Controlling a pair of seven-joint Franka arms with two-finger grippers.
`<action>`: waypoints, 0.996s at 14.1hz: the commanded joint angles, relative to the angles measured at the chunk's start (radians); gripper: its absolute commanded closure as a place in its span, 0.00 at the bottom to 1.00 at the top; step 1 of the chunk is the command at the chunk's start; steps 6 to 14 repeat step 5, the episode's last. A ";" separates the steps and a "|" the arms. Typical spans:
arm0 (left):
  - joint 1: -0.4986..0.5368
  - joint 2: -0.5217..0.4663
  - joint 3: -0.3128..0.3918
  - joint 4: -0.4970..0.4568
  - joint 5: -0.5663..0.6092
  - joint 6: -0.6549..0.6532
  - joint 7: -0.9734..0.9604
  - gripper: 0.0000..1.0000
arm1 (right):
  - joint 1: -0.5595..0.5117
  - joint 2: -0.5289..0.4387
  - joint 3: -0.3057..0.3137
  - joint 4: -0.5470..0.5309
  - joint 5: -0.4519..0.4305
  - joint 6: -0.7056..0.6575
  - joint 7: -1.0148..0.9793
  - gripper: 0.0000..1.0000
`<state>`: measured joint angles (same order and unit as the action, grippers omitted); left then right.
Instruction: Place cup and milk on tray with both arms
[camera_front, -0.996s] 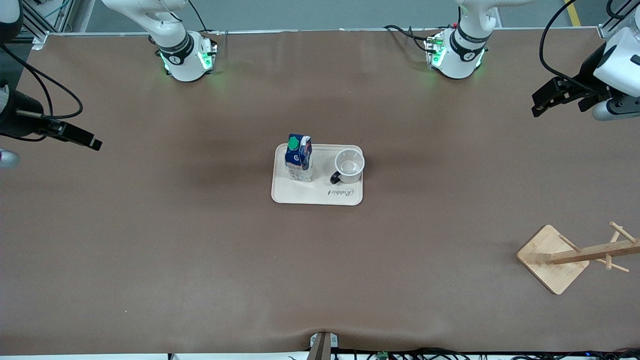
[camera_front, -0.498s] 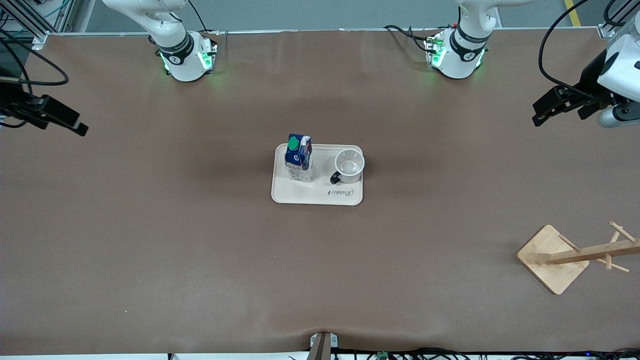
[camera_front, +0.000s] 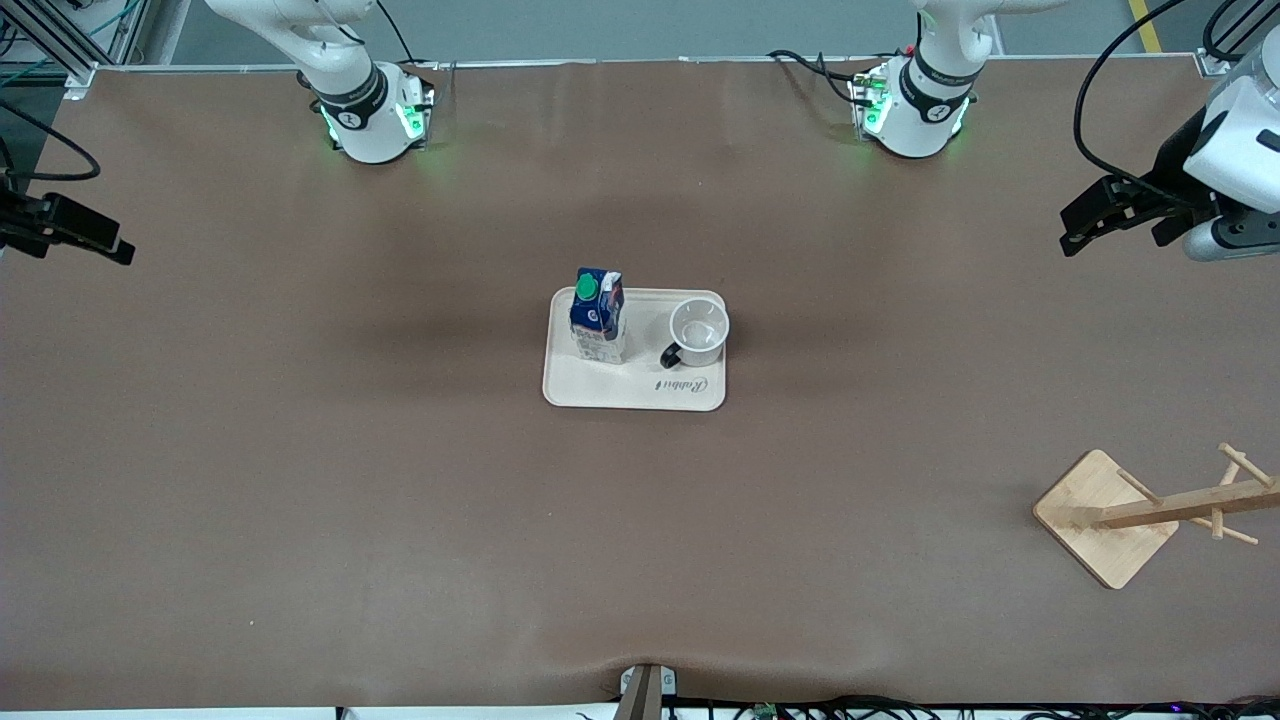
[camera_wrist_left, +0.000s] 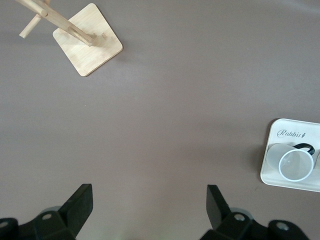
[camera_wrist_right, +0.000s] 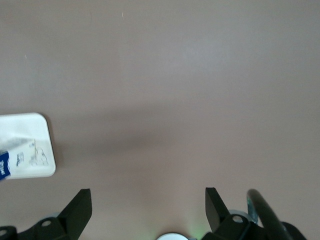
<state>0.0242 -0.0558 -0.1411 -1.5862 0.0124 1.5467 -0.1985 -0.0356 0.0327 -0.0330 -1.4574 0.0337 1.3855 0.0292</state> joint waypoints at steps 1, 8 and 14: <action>0.005 -0.001 0.000 0.005 -0.005 0.004 0.054 0.00 | 0.017 -0.022 0.012 0.000 -0.052 -0.013 -0.018 0.00; 0.007 -0.001 0.003 0.006 -0.003 0.003 0.074 0.00 | 0.022 -0.016 0.021 0.008 -0.118 0.003 -0.022 0.00; 0.007 -0.001 0.003 0.006 -0.003 0.003 0.074 0.00 | 0.022 -0.016 0.021 0.008 -0.118 0.003 -0.022 0.00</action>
